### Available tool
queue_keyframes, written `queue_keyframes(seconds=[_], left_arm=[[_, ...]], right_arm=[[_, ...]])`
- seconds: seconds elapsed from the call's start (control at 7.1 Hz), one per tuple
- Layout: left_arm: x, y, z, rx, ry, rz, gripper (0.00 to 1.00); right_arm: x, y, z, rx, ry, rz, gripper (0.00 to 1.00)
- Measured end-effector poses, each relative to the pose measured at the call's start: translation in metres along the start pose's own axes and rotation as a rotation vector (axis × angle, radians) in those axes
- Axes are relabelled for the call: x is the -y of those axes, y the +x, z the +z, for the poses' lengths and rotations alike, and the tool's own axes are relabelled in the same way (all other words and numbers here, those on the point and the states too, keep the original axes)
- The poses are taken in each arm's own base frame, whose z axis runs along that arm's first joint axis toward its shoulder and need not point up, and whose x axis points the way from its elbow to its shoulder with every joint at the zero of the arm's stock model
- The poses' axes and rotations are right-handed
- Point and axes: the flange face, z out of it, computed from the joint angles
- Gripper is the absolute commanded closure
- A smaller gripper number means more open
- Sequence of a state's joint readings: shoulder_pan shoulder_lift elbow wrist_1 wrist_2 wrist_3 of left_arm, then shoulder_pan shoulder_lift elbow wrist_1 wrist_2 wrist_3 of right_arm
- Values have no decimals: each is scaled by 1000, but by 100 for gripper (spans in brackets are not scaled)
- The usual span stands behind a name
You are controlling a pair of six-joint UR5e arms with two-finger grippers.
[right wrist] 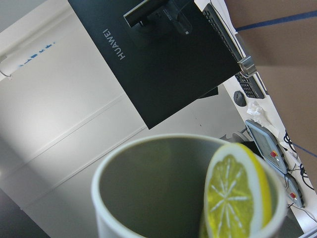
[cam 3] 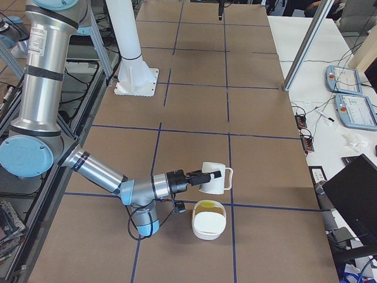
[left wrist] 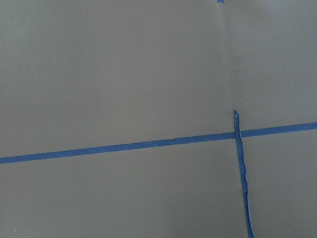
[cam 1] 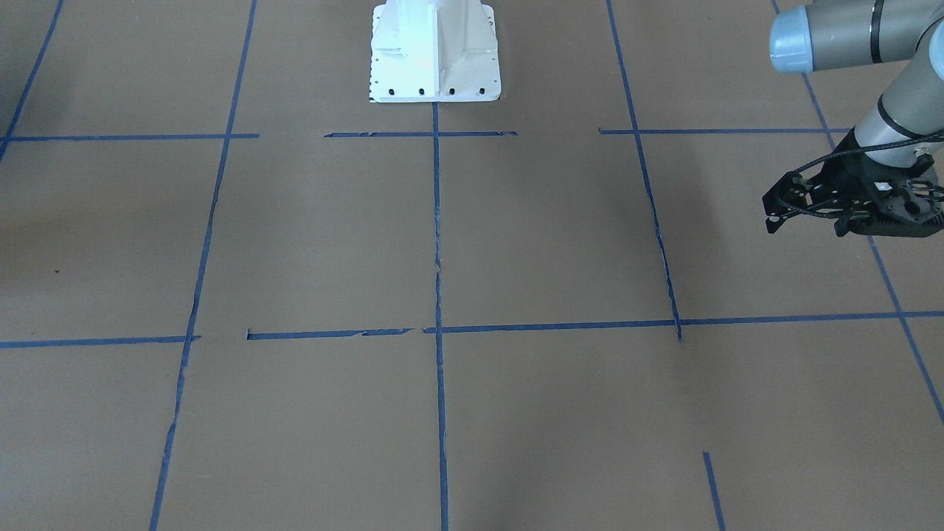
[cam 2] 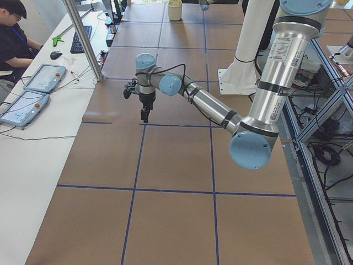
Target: Left arm hands cup to right arm to dump lemon
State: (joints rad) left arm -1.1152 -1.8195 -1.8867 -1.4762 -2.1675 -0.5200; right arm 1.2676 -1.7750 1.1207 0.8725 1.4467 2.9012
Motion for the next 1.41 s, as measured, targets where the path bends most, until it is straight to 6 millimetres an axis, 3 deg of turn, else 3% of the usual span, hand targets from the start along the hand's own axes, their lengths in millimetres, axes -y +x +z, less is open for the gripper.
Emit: queue_keyframes(seconds=[1.41], left_arm=[[-3, 5, -2, -2, -2, 7, 0]], right_arm=[[2, 0, -4, -6, 10, -8, 92]])
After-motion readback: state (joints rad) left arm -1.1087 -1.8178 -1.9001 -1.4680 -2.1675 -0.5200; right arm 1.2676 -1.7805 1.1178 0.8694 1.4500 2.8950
